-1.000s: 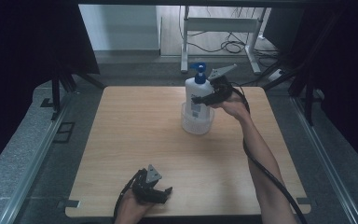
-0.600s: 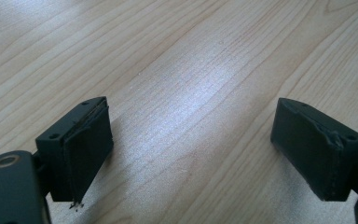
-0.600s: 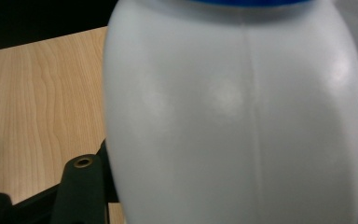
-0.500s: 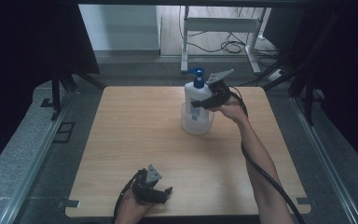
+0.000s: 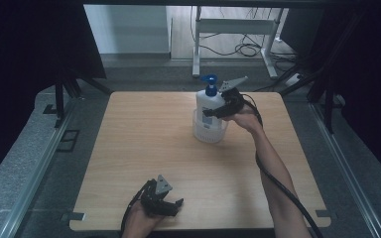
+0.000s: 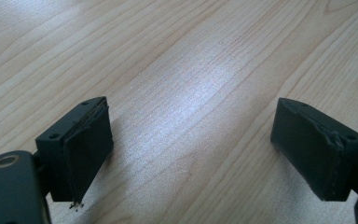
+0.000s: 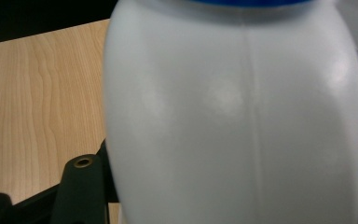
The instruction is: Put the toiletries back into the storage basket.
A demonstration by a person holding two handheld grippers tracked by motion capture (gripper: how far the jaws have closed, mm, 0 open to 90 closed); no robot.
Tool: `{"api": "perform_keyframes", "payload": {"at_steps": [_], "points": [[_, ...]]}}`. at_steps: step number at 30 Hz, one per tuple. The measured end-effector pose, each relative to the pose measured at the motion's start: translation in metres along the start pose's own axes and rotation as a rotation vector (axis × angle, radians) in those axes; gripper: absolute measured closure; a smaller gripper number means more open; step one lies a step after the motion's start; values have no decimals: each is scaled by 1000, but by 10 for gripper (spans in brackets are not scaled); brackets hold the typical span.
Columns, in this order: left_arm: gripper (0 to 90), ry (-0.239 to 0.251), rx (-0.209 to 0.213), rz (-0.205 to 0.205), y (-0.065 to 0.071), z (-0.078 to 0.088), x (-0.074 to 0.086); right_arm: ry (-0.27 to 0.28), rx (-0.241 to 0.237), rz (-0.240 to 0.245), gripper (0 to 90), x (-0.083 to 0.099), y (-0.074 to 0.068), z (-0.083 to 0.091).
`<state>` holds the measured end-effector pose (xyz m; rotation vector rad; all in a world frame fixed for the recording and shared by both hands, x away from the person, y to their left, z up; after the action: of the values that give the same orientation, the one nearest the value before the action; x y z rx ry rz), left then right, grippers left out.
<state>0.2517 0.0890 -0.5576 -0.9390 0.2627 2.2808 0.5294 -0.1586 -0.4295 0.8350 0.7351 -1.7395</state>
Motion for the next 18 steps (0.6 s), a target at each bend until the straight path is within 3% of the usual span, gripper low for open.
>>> {"api": "perform_keyframes", "payload": {"at_steps": [18], "points": [[120,1,1,2,0,0,0,12,-15,-4,373,10,3,-5]]}}
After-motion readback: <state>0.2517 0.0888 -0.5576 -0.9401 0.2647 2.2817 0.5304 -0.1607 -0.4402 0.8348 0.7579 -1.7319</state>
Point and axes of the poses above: each handheld gripper's, and its own axes: z roughly backward along the jaws, x roughly out of its underside, y roughly to its right, the point moved 2 cm from there along -z, roughly forward along the jaws, and after that the axes turned 7 degrees about -x, right-handed, at the moved point
